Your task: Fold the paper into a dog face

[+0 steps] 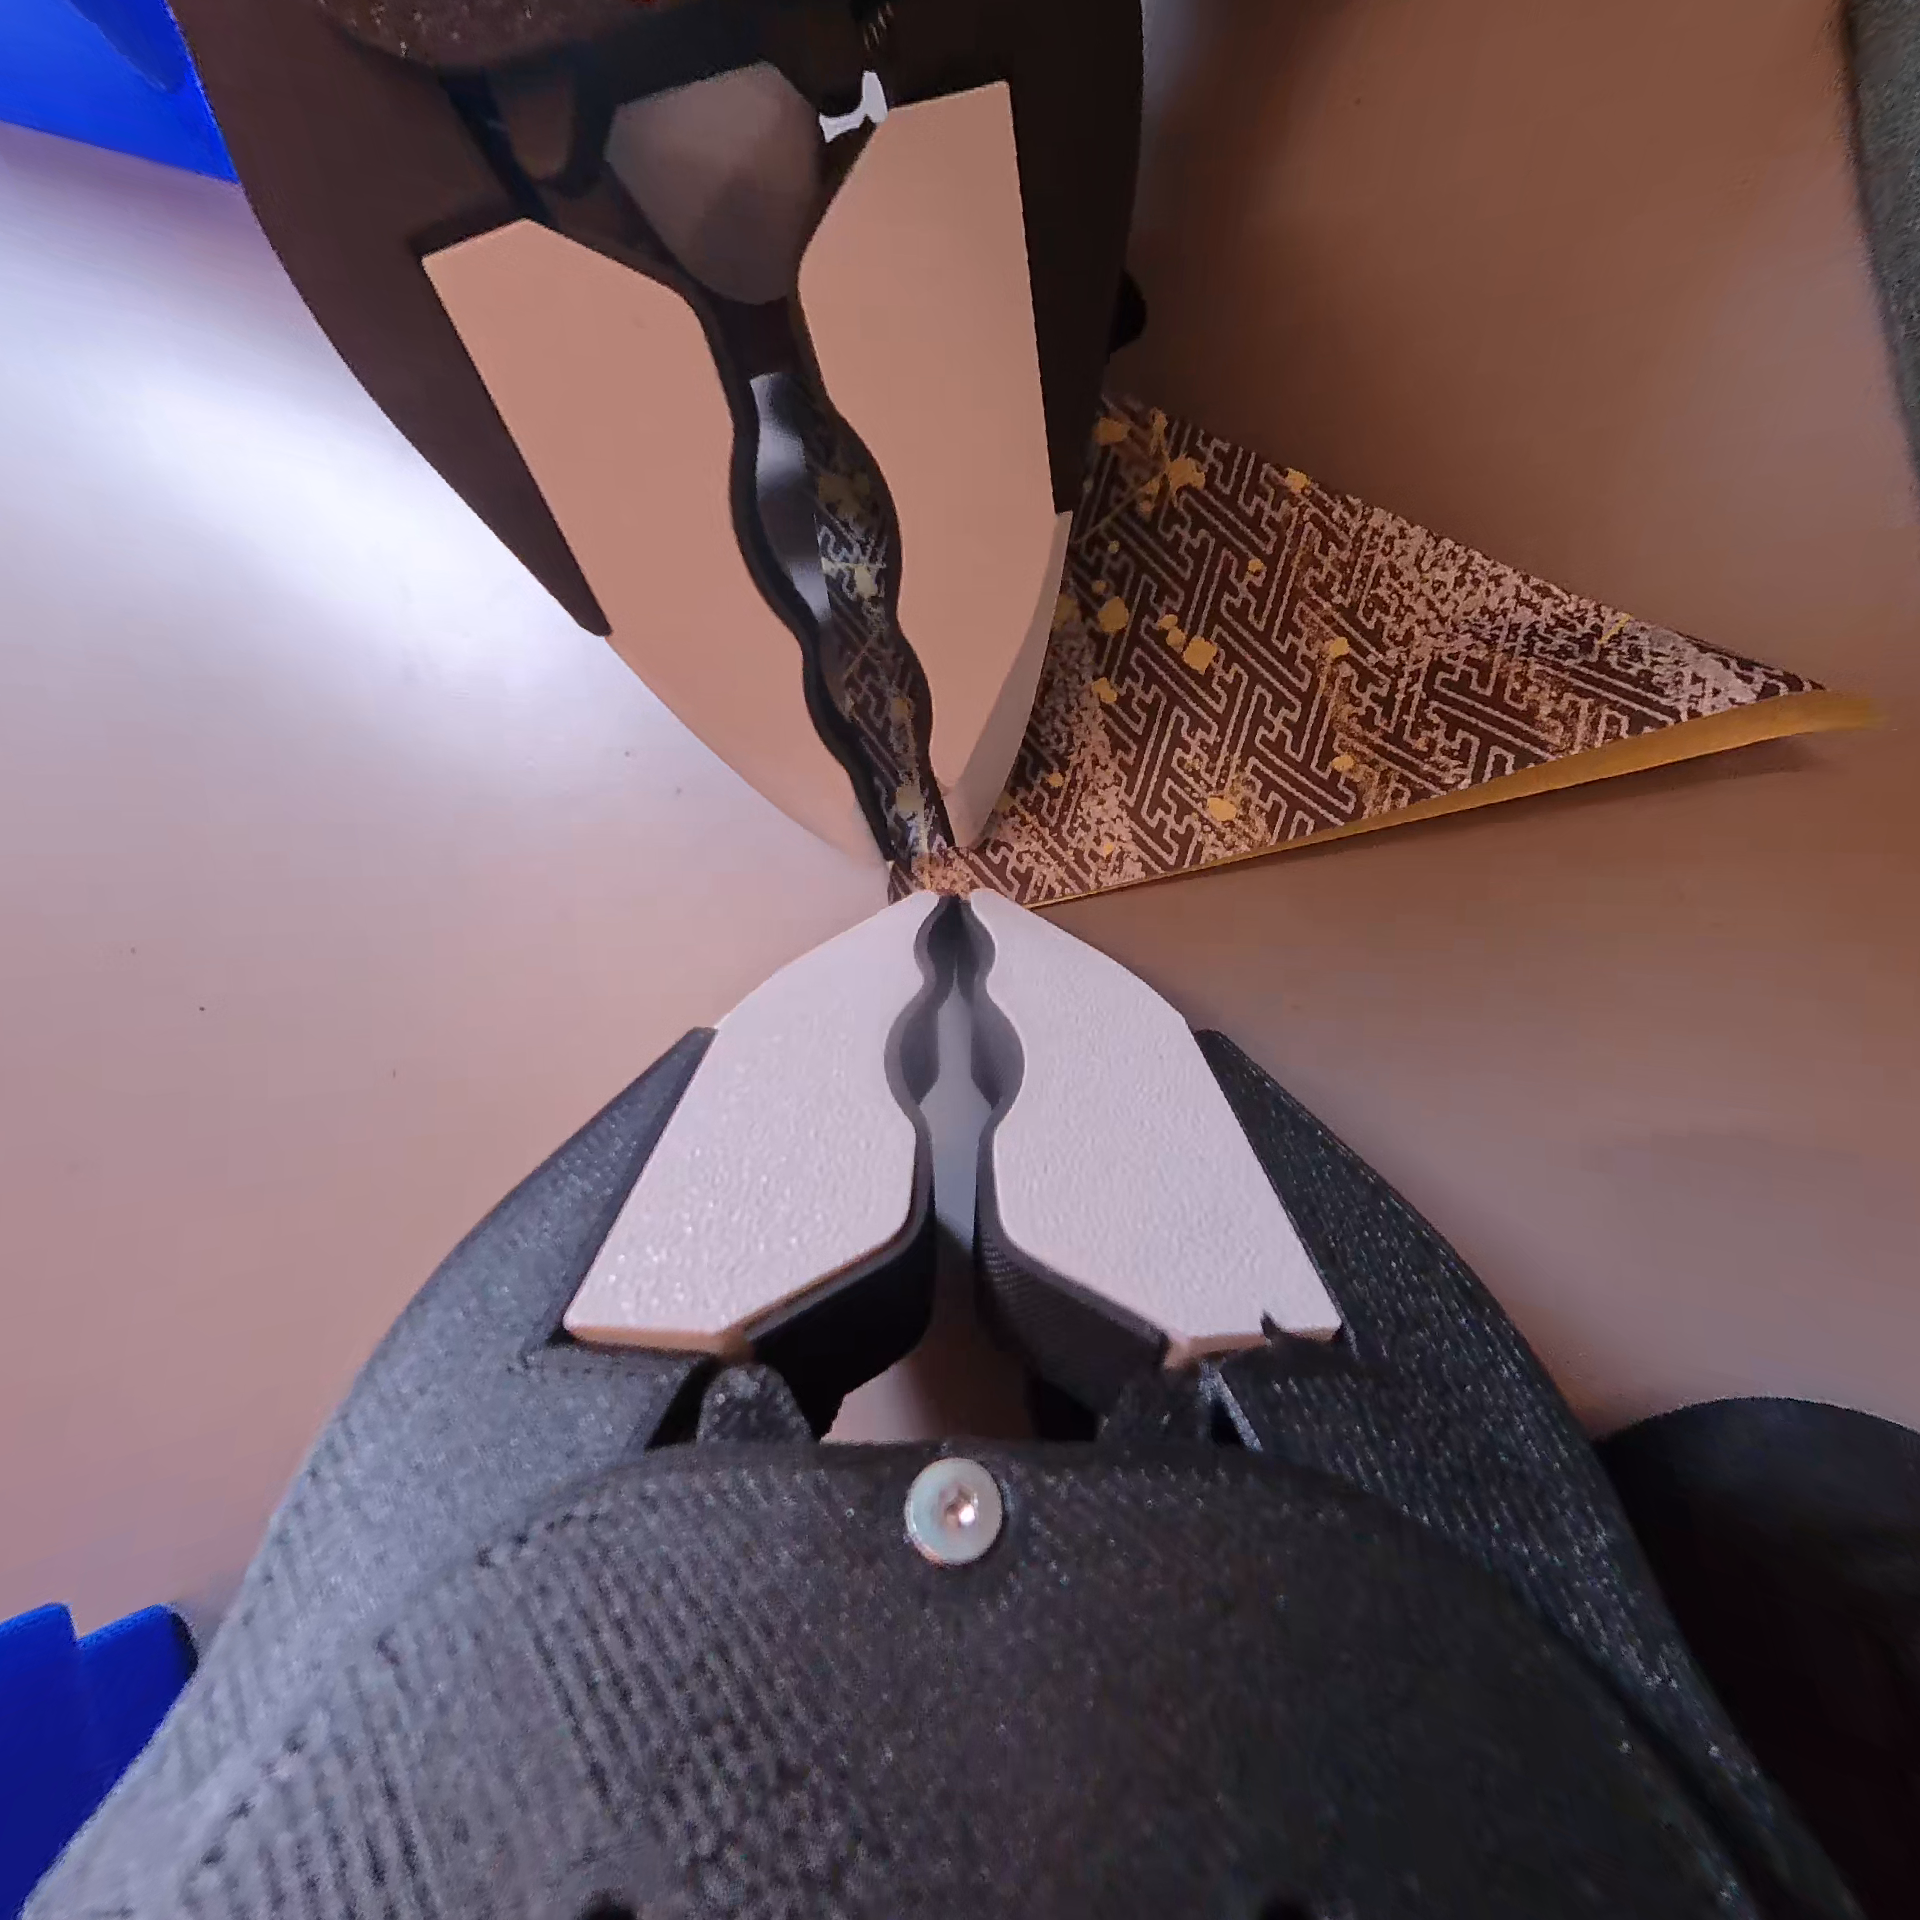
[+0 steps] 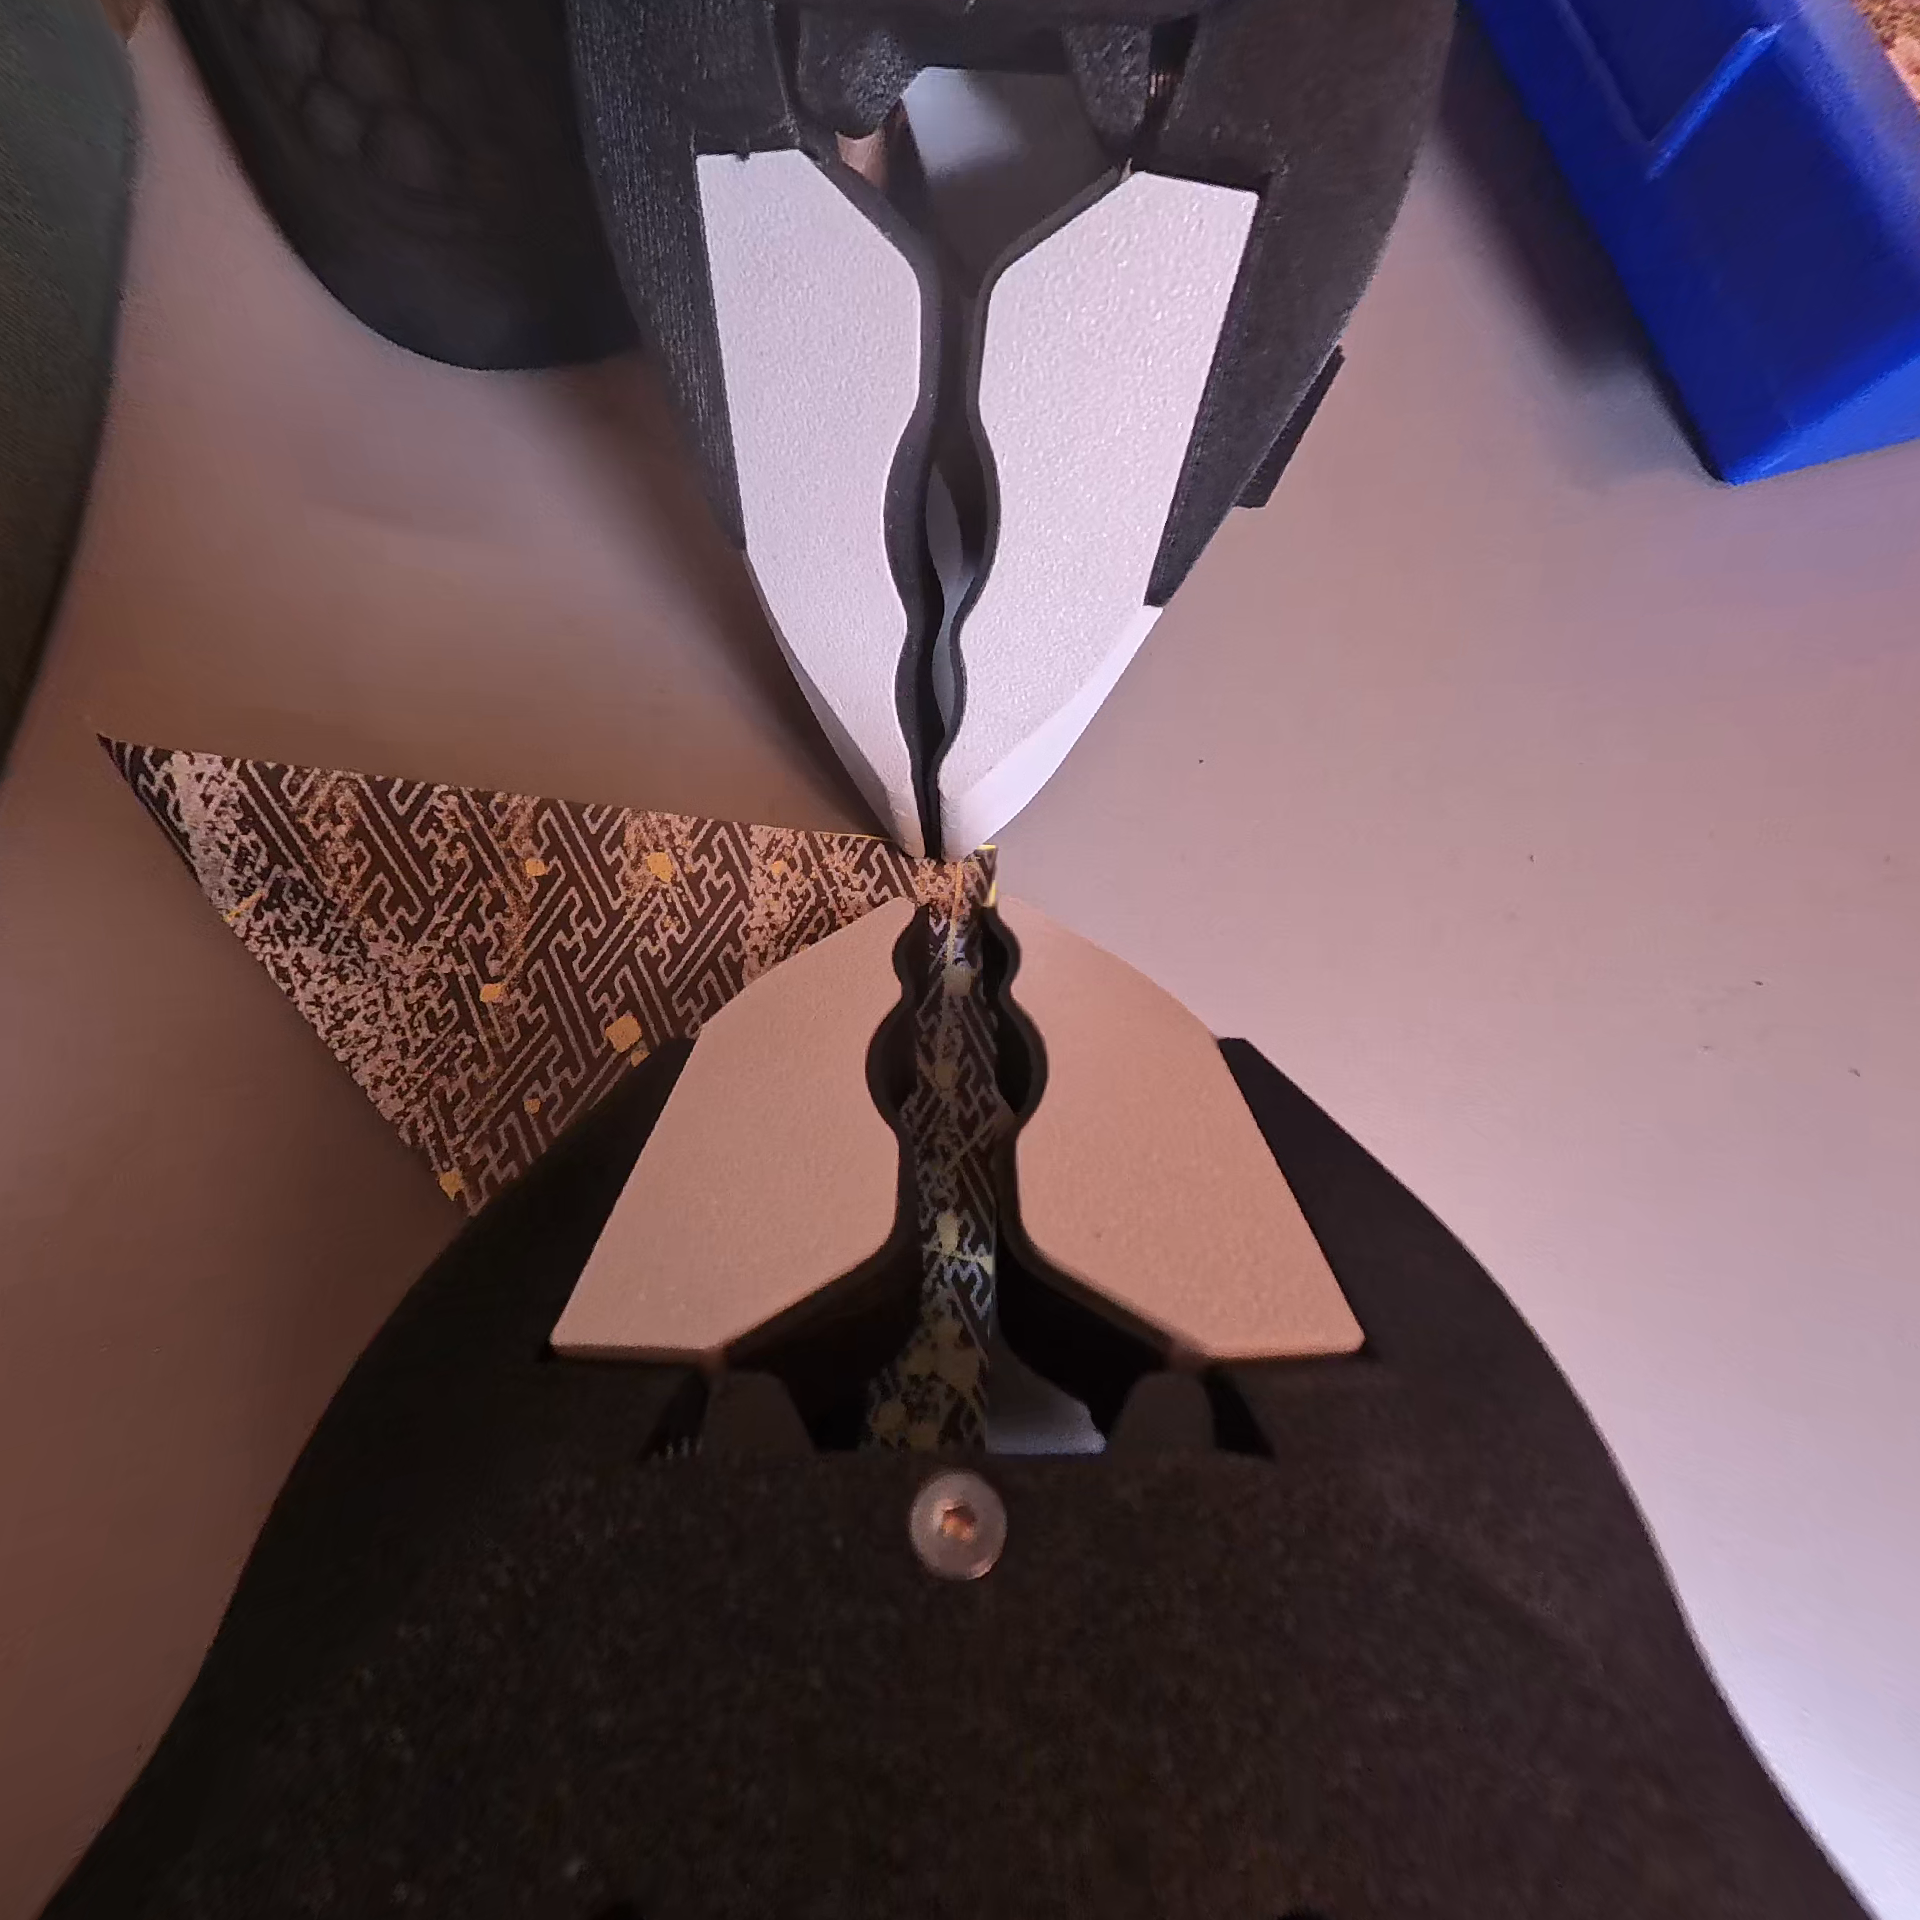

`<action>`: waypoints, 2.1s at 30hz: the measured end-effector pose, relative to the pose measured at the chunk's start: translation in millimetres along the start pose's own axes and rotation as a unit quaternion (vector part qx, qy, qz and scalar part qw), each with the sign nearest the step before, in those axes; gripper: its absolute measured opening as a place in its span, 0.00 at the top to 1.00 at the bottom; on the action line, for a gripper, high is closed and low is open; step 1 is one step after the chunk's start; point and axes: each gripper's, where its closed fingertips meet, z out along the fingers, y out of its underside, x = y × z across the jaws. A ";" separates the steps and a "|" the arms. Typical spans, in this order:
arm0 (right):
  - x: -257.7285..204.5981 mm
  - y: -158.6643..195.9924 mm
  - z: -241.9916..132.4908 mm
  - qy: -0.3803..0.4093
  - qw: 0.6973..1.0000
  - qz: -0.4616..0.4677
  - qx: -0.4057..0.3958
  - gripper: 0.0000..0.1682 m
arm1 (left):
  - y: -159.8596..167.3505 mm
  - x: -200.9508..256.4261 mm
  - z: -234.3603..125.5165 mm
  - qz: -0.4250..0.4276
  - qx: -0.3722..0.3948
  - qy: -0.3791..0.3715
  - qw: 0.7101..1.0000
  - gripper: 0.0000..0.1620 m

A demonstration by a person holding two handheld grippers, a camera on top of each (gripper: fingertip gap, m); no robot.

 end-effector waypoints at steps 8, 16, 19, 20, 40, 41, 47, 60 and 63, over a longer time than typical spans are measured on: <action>1.7 -2.7 -0.2 0.029 0.999 -0.025 -0.003 0.89 | 0.9 0.3 -0.1 -0.004 0.000 0.002 1.000 1.00; -11.4 -4.7 5.1 -0.026 0.998 0.040 -0.029 0.89 | 1.0 1.4 0.0 -0.005 -0.002 0.002 1.000 1.00; -11.3 -4.9 5.4 -0.027 0.998 0.041 -0.043 0.89 | 0.9 1.9 0.1 -0.006 -0.002 0.002 1.000 1.00; -11.2 -5.3 5.8 -0.026 0.998 0.039 -0.042 0.89 | 0.8 2.1 0.1 -0.006 -0.003 0.001 1.000 1.00; -5.9 -5.4 5.2 0.012 0.999 0.034 -0.041 0.84 | 0.7 8.1 -0.8 -0.042 -0.003 0.013 0.999 1.00; -4.8 -5.0 5.0 0.015 0.998 0.042 -0.044 0.83 | 0.7 8.3 -0.8 -0.041 -0.006 0.011 0.999 1.00; -7.1 -5.2 6.1 0.002 0.997 0.064 -0.041 0.84 | 0.5 8.8 -0.7 -0.047 -0.011 0.008 0.999 1.00; -9.6 -9.3 9.4 -0.015 0.999 0.046 -0.022 0.86 | 4.9 8.7 -4.9 -0.050 -0.010 0.016 0.999 1.00; -7.1 -8.2 8.5 -0.017 0.998 0.057 -0.023 0.88 | 4.4 8.6 -4.5 -0.046 -0.011 0.013 0.999 1.00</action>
